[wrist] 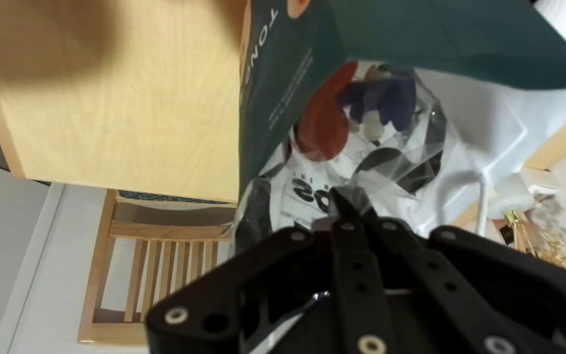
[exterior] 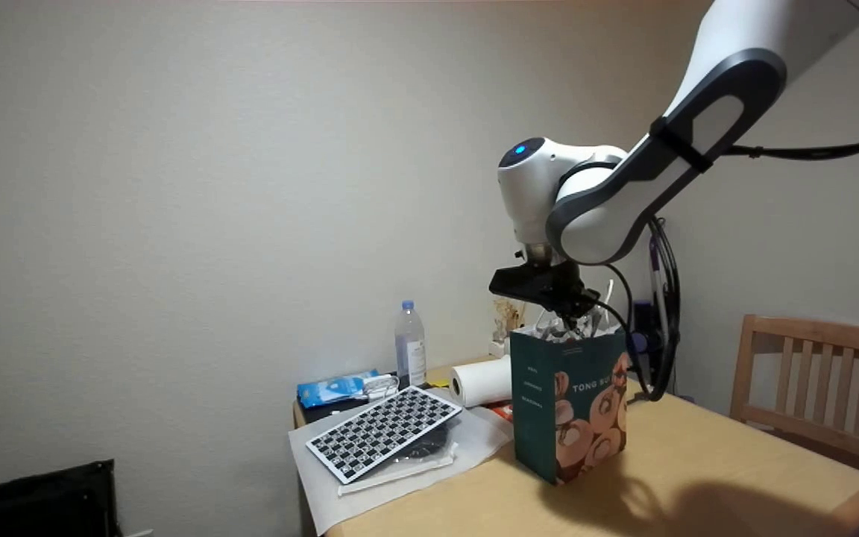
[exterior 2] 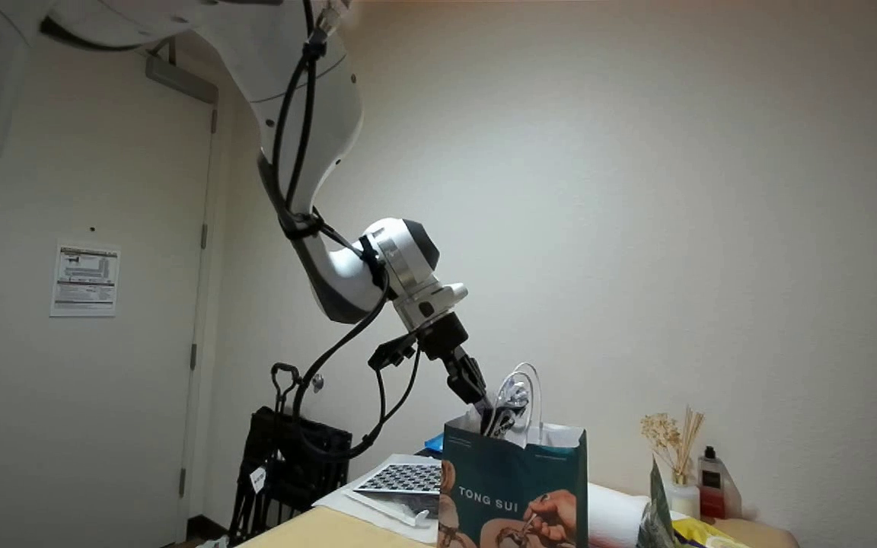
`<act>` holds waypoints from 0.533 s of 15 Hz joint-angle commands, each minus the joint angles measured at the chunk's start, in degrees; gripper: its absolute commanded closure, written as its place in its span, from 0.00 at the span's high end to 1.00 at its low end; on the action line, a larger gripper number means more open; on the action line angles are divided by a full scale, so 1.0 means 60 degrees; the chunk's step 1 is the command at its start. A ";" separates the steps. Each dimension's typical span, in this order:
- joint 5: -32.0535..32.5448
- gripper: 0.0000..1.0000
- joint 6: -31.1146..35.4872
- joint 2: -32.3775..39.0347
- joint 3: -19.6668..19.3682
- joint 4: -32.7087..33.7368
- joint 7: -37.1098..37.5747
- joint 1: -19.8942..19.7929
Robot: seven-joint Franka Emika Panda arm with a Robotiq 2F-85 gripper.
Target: Put the crumpled paper into the bag
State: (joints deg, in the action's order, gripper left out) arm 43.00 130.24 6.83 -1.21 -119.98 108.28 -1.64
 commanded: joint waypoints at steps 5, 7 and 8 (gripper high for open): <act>-0.0434 0.53 -0.0233 0.0485 -0.0129 0.0609 -0.0429 0.0285; -0.0344 0.65 -0.0227 0.0390 -0.0149 0.0637 -0.0381 0.0339; -0.0290 0.72 -0.0219 0.0328 -0.0152 0.0648 -0.0342 0.0362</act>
State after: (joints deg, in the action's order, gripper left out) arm 41.74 130.14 9.81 -1.46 -116.69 107.85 -0.39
